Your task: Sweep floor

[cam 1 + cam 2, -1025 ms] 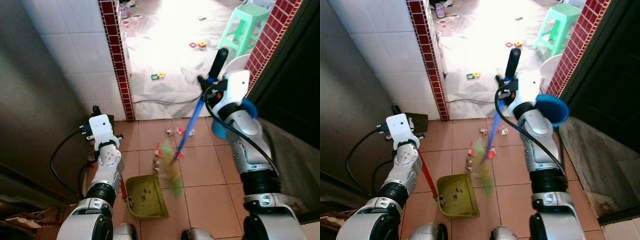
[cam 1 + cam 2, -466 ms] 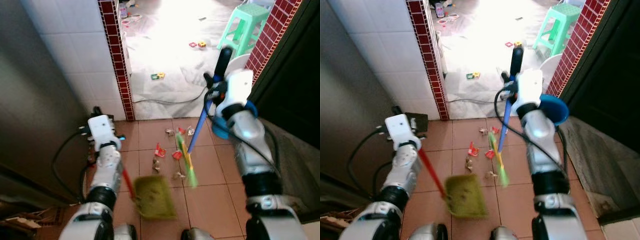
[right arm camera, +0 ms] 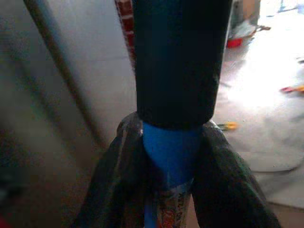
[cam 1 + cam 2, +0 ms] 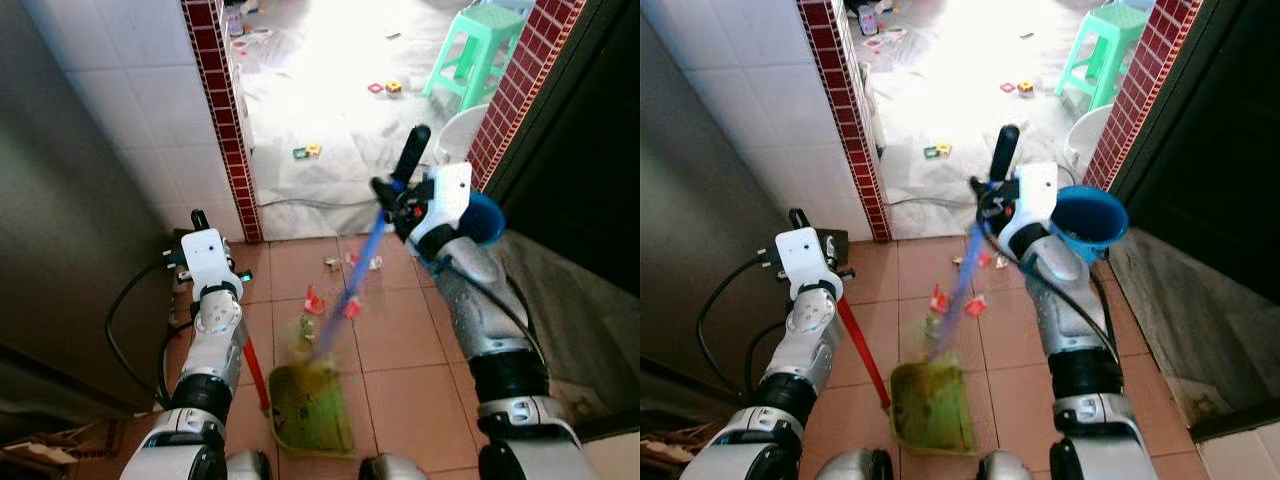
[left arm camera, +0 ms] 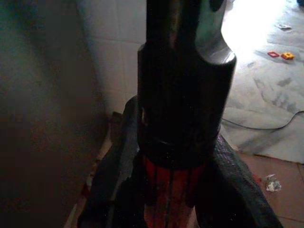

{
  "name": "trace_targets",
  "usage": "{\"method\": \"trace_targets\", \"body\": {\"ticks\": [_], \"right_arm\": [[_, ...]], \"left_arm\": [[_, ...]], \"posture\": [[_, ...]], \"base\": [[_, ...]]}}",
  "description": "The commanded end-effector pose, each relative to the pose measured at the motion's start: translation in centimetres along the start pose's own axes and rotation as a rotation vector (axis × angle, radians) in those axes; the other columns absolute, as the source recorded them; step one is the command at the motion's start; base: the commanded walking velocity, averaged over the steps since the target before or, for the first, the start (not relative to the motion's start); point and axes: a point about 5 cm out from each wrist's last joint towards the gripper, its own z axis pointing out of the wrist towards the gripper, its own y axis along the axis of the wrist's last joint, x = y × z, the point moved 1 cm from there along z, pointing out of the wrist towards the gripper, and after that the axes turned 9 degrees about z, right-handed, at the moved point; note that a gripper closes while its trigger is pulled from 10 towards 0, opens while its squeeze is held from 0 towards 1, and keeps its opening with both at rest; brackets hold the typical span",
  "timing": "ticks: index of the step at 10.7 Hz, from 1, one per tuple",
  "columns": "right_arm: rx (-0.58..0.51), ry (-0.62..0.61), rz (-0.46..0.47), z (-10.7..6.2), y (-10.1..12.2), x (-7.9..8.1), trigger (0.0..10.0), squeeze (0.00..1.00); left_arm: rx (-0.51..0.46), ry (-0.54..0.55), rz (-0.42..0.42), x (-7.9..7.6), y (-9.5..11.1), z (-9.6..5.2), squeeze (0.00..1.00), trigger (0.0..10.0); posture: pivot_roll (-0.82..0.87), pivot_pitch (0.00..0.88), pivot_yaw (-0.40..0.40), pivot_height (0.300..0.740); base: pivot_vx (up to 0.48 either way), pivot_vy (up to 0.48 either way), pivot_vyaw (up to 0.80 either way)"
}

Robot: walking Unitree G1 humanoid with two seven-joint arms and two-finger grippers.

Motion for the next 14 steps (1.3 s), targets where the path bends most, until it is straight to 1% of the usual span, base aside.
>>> {"method": "trace_targets", "body": {"ticks": [1,2,3,4,5,6,7,9,10,12,13,14], "right_arm": [[-0.095,0.046,-0.021,0.6,2.7,0.8,10.0,0.0],[-0.137,0.032,-0.115,0.8,3.7,0.7,10.0,0.0],[-0.146,0.029,-0.159,0.7,3.9,0.7,10.0,0.0],[-0.165,0.023,-0.144,0.7,4.3,0.9,10.0,0.0],[-0.205,0.006,-0.219,0.7,4.9,0.8,10.0,0.0],[-0.229,-0.018,-0.28,0.6,5.2,0.5,10.0,0.0],[-0.239,-0.034,-0.314,0.5,5.4,0.2,10.0,0.0],[-0.227,-0.025,-0.322,0.4,4.8,0.4,10.0,0.0],[-0.211,-0.024,-0.322,0.4,4.2,0.3,10.0,0.0],[-0.128,-0.003,-0.298,0.3,2.3,0.1,10.0,0.0],[0.073,0.055,-0.177,-0.8,-2.6,0.0,10.0,0.0],[0.091,0.096,-0.159,-1.2,-3.4,0.7,10.0,0.0]], "left_arm": [[-0.02,0.018,0.032,0.4,0.4,0.1,0.0,10.0],[-0.023,0.05,0.048,1.1,0.5,0.2,0.0,10.0],[-0.023,0.051,0.048,1.3,0.6,0.3,0.0,10.0],[-0.018,0.051,0.044,1.3,0.5,0.4,0.0,10.0],[-0.018,0.051,0.044,1.3,0.5,0.4,0.0,10.0],[-0.045,0.048,0.064,1.3,0.9,0.4,0.0,10.0],[-0.032,0.045,0.06,1.4,0.8,0.5,0.0,10.0],[-0.026,0.04,0.069,1.4,0.6,0.4,0.0,10.0],[-0.027,0.033,0.065,1.2,0.6,0.4,0.0,10.0],[-0.029,0.025,0.062,1.1,0.6,0.3,0.0,10.0],[-0.028,0.02,0.064,0.9,0.6,0.3,0.0,10.0],[-0.029,0.019,0.063,1.0,0.7,0.4,0.0,10.0]], "posture": [[-0.13,0.058,0.042,0.74],[-0.13,0.056,0.043,0.74],[-0.13,0.054,0.041,0.74],[-0.13,0.053,0.041,0.74],[-0.13,0.054,0.041,0.74],[-0.13,0.054,0.039,0.74],[-0.13,0.054,0.039,0.74],[-0.13,0.059,0.04,0.74],[-0.13,0.06,0.041,0.74],[-0.14,0.059,0.042,0.74],[-0.13,0.057,0.04,0.74],[-0.13,0.058,0.04,0.74]], "base": [[0.0,0.0,0.0],[0.0,0.0,0.0],[0.0,0.0,0.0],[0.0,0.0,0.0],[0.0,0.0,0.0],[0.0,0.0,0.0],[0.0,0.0,0.0],[0.0,0.0,0.0],[0.0,0.0,0.0],[0.0,0.0,0.0],[0.0,0.0,0.0],[0.0,0.0,0.0]]}}
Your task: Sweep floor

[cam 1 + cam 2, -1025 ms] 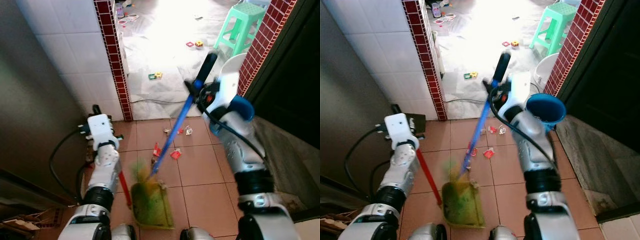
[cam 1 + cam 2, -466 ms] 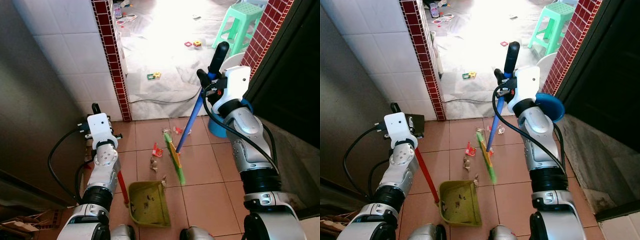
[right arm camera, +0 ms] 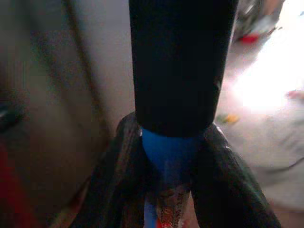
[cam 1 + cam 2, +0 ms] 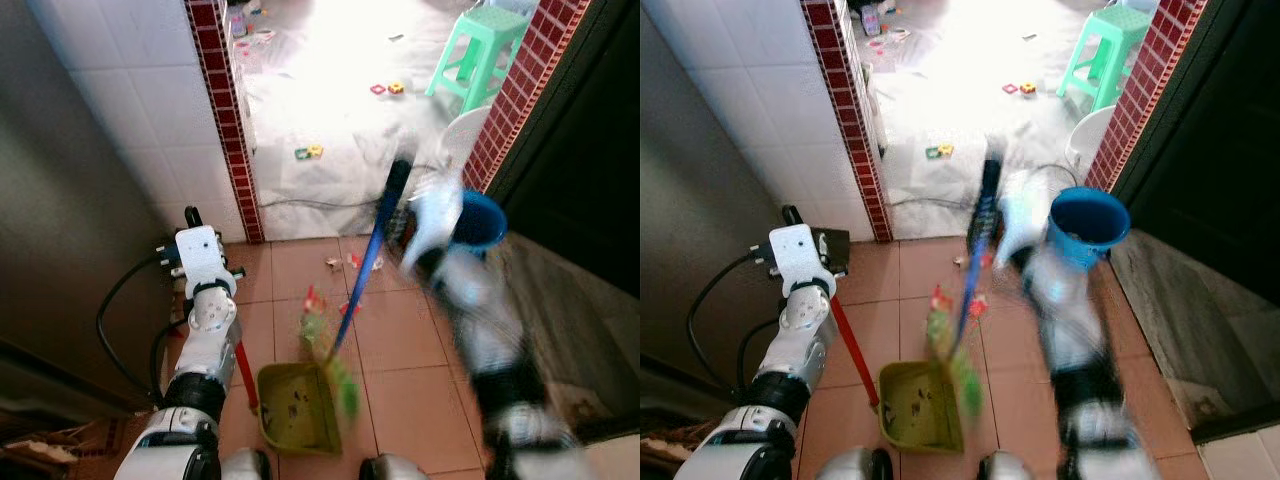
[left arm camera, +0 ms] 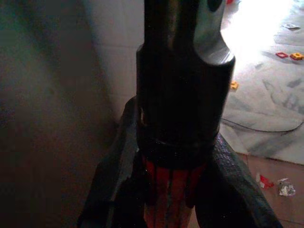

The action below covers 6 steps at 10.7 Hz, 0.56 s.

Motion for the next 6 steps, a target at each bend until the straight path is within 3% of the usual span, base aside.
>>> {"method": "trace_targets", "body": {"ticks": [1,3,5,6], "right_arm": [[-0.045,0.078,0.03,0.7,1.5,1.3,10.0,0.0],[-0.117,0.142,0.147,1.2,4.2,1.8,10.0,0.0],[-0.251,0.208,0.272,1.5,8.9,1.7,10.0,0.0],[-0.291,0.194,0.26,1.5,10.2,1.3,10.0,0.0]], "left_arm": [[-0.011,-0.002,0.026,0.4,0.2,0.1,0.0,10.0],[-0.01,-0.005,0.028,0.3,0.2,0.2,0.0,10.0],[-0.007,-0.008,0.026,0.1,0.2,0.1,0.0,10.0],[-0.005,-0.012,0.027,0.0,0.1,0.0,0.0,10.0]], "posture": [[-0.13,0.057,0.041,0.74],[-0.13,0.054,0.042,0.74],[-0.13,0.055,0.044,0.74],[-0.13,0.057,0.045,0.74]], "base": [[0.0,0.0,0.0],[0.0,0.0,0.0],[0.0,0.0,0.0],[0.0,0.0,0.0]]}}
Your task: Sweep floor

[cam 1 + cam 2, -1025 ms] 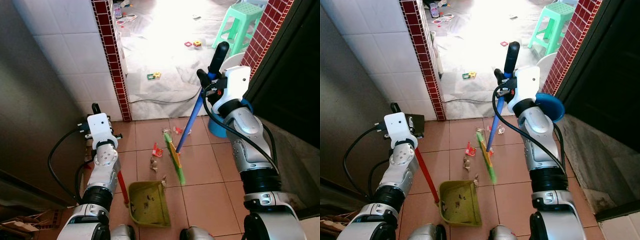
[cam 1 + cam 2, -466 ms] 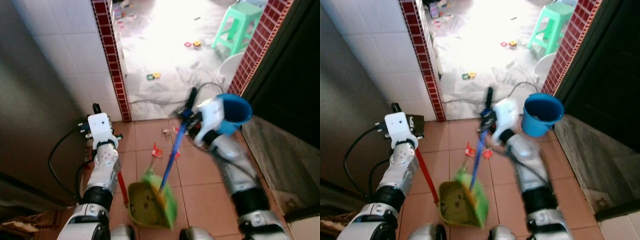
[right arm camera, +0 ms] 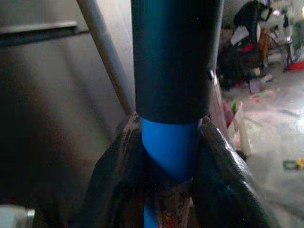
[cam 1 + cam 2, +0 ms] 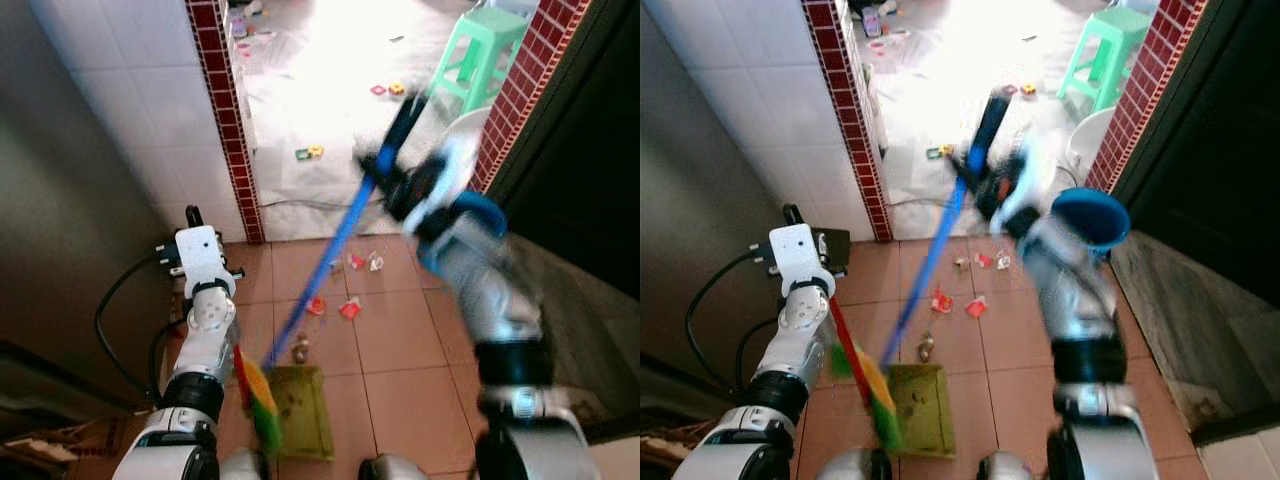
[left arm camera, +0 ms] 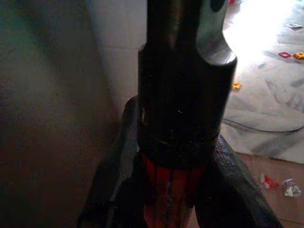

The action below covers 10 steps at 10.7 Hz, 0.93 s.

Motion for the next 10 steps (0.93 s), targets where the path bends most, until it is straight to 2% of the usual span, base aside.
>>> {"method": "trace_targets", "body": {"ticks": [1,2,3,4,5,6,7,8,9,10], "right_arm": [[-0.064,0.011,-0.029,0.1,1.5,0.4,10.0,0.0],[-0.05,-0.029,-0.138,0.0,1.6,-0.1,10.0,0.0],[-0.052,-0.057,-0.173,-0.2,1.7,-0.6,10.0,0.0],[-0.089,-0.123,-0.266,-0.5,2.4,-1.3,10.0,0.0],[-0.129,-0.158,-0.252,-0.5,3.2,-1.7,10.0,0.0],[-0.206,-0.256,-0.318,-0.9,5.1,-2.8,10.0,0.0],[-0.221,-0.295,-0.349,-1.1,5.6,-3.3,10.0,0.0],[-0.212,-0.352,-0.419,-1.6,5.5,-4.2,10.0,0.0],[-0.174,-0.399,-0.464,-2.0,4.6,-4.9,10.0,0.0],[-0.146,-0.439,-0.478,-2.4,3.7,-5.4,10.0,0.0]], "left_arm": [[-0.002,-0.009,0.009,-0.1,0.0,-0.1,0.0,10.0],[0.022,-0.017,-0.029,-0.2,-0.1,-0.1,0.0,10.0],[0.017,-0.02,-0.024,-0.2,0.0,-0.1,0.0,10.0],[0.021,-0.008,-0.029,0.0,-0.2,-0.2,0.0,10.0],[0.033,-0.002,-0.031,0.0,-0.3,-0.2,0.0,10.0],[0.097,0.018,-0.055,0.0,-0.6,-0.2,0.0,10.0],[0.074,-0.02,-0.063,-0.2,-0.3,-0.2,0.0,10.0],[0.053,-0.038,-0.064,-0.4,-0.1,-0.2,0.0,10.0],[0.042,-0.047,-0.068,-0.5,0.1,-0.3,0.0,10.0],[0.012,-0.059,-0.036,-0.7,0.5,-0.3,0.0,10.0]], "posture": [[-0.13,0.059,0.046,0.74],[-0.13,0.06,0.044,0.74],[-0.13,0.061,0.044,0.74],[-0.13,0.063,0.043,0.74],[-0.13,0.064,0.044,0.74],[-0.13,0.064,0.045,0.74],[-0.13,0.064,0.045,0.74],[-0.13,0.062,0.046,0.74],[-0.13,0.061,0.044,0.74],[-0.13,0.061,0.045,0.74]], "base": [[0.0,0.0,0.0],[0.0,0.0,0.0],[0.0,0.0,0.0],[0.0,0.0,0.0],[0.0,0.0,0.0],[0.0,0.0,0.0],[0.0,0.0,0.0],[0.0,0.0,0.0],[0.0,0.0,0.0],[0.0,0.0,0.0]]}}
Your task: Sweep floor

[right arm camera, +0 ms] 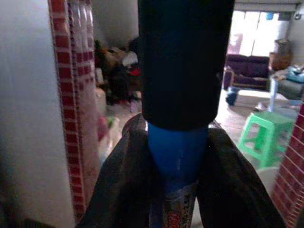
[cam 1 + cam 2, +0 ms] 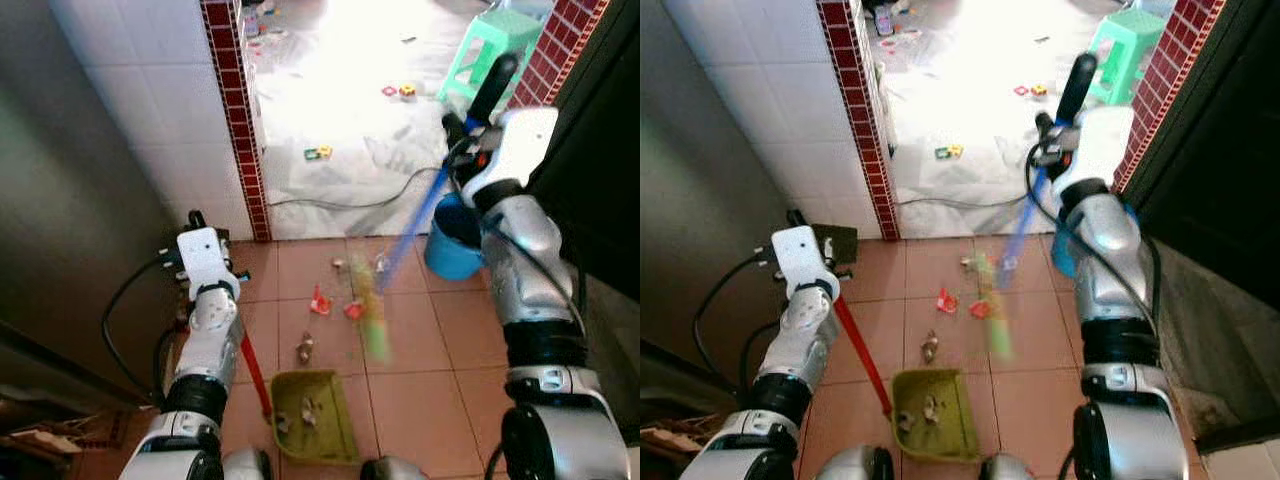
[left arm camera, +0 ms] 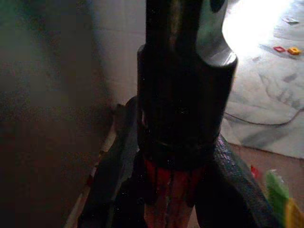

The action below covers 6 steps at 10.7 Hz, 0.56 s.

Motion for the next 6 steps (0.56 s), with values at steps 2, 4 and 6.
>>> {"method": "trace_targets", "body": {"ticks": [2,4,6], "right_arm": [[0.039,-0.055,-0.024,-1.4,-2.5,0.2,10.0,0.0],[0.09,-0.089,-0.05,-3.0,-5.6,0.5,10.0,0.0],[0.171,-0.15,-0.007,-5.0,-8.2,0.2,10.0,0.0]], "left_arm": [[-0.101,-0.031,0.037,-0.2,1.6,-0.2,0.0,10.0],[-0.122,-0.009,0.068,0.4,1.7,-0.3,0.0,10.0],[-0.125,-0.012,0.109,1.2,1.5,-0.2,0.0,10.0]], "posture": [[-0.12,0.057,0.046,0.74],[-0.12,0.054,0.064,0.74],[-0.1,0.047,0.074,0.74]], "base": [[0.0,0.0,0.0],[0.0,0.0,0.0],[0.0,0.0,0.0]]}}
